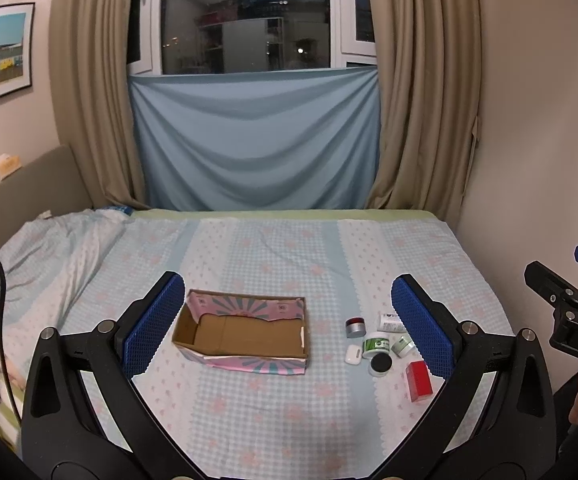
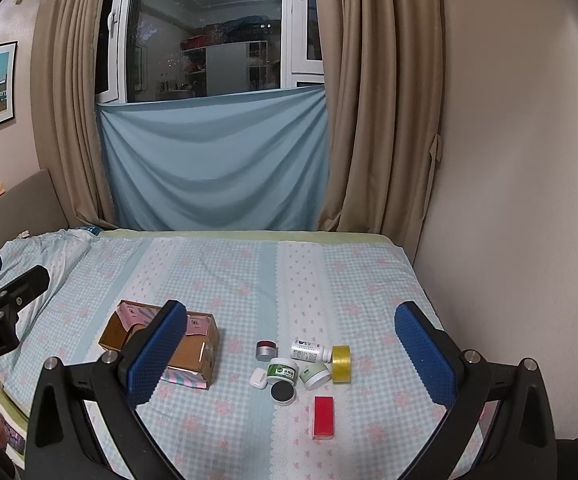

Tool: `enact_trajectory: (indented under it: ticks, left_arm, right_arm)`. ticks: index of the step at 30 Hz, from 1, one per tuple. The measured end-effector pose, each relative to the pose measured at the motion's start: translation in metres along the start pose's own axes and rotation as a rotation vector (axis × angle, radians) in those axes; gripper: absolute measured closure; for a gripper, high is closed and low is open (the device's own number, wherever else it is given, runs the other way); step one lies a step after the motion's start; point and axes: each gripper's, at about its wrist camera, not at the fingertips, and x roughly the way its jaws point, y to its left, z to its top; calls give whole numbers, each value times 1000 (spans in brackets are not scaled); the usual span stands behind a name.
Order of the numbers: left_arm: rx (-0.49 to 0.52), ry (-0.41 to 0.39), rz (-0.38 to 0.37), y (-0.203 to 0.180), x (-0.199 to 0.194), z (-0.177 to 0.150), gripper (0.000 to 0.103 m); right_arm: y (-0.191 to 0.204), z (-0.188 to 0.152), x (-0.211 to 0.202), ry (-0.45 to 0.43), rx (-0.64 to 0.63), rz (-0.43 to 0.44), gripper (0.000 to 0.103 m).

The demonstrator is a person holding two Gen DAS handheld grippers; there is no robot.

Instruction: Organize rigid objects

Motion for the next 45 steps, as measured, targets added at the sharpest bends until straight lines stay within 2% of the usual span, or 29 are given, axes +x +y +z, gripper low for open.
enact_trajectory:
  ticks: [45]
  left_arm:
    - [3,-4,-6,0,-1,4,1]
  right_arm:
    - [-6,2,-4,0,7,-9,0]
